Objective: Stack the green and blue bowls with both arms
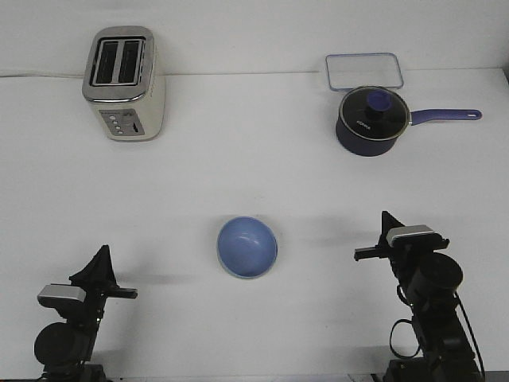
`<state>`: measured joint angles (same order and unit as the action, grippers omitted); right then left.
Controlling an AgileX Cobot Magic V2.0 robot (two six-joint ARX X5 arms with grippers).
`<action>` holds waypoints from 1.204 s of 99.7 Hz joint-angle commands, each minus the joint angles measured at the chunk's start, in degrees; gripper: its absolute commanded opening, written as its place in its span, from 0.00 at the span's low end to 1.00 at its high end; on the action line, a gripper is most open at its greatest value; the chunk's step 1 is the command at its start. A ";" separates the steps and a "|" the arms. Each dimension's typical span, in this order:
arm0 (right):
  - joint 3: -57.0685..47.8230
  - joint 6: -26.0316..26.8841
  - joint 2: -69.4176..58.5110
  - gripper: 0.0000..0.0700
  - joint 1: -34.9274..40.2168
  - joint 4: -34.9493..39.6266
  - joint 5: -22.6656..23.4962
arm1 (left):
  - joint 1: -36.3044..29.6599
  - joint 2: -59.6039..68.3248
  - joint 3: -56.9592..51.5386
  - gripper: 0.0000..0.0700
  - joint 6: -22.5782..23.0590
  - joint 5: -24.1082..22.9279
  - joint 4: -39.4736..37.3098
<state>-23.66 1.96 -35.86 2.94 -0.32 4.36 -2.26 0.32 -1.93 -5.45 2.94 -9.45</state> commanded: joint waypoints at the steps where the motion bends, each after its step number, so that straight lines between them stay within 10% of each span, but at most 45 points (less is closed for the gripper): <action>1: -0.76 0.59 -0.13 0.00 0.04 -0.59 0.09 | 0.04 -0.13 1.14 0.02 0.42 -0.04 -0.74; 120: 18.21 0.59 35.80 0.00 -2.27 -2.10 -0.07 | 0.04 -0.13 1.14 0.02 0.42 -0.02 -0.74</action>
<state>-6.79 1.93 0.10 0.71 -0.45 4.32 -2.26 0.32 -1.93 -5.45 2.94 -9.45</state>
